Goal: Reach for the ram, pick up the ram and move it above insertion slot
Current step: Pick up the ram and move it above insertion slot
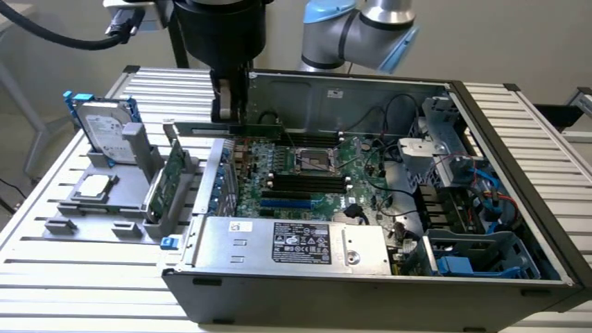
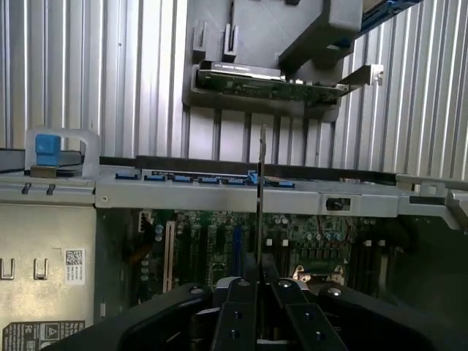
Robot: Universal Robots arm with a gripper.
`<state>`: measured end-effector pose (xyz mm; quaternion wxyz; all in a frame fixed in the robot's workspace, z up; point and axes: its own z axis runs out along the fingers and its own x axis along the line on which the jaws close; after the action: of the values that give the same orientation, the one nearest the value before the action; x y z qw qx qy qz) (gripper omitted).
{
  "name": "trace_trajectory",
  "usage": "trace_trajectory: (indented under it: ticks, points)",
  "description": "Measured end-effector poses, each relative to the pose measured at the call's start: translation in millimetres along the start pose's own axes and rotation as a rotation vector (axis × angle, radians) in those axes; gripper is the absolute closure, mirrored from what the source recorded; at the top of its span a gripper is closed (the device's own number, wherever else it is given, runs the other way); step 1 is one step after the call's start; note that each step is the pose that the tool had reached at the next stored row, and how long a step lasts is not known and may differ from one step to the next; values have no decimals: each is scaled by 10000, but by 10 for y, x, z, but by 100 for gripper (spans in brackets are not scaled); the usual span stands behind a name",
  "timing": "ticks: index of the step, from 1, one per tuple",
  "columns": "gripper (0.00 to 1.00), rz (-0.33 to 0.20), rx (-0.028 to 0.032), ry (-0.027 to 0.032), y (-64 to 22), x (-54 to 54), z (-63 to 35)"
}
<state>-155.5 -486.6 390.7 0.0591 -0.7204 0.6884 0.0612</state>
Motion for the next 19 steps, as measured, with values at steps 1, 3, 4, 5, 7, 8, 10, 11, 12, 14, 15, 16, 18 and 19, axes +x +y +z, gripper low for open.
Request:
trace_trajectory:
  ticks: [1, 3, 4, 5, 7, 8, 10, 11, 12, 14, 15, 16, 18, 19]
  points:
    - [87, 1, 0, -2, -45, 2, 0]
    - [87, 1, 1, -7, -134, 6, -1]
    - [87, 0, 1, -9, -179, 8, -1]
    - [87, 0, 0, -12, -224, 10, -1]
    - [87, 1, 1, -14, -315, 14, -1]
    - [87, 0, 1, -13, -361, 16, 0]
    - [87, 1, 1, -13, -452, 21, 1]
    - [87, 0, 1, -14, -496, 23, 3]
    - [87, 0, 1, -13, -541, 25, 4]
    - [87, 1, 0, -13, -635, 30, 7]
    - [87, 1, 1, -13, -680, 33, 9]
    - [87, -1, 0, -13, -726, 35, 10]
    - [87, 1, 1, -14, -815, 39, 15]
    - [87, 0, 2, -9, -856, 41, 18]
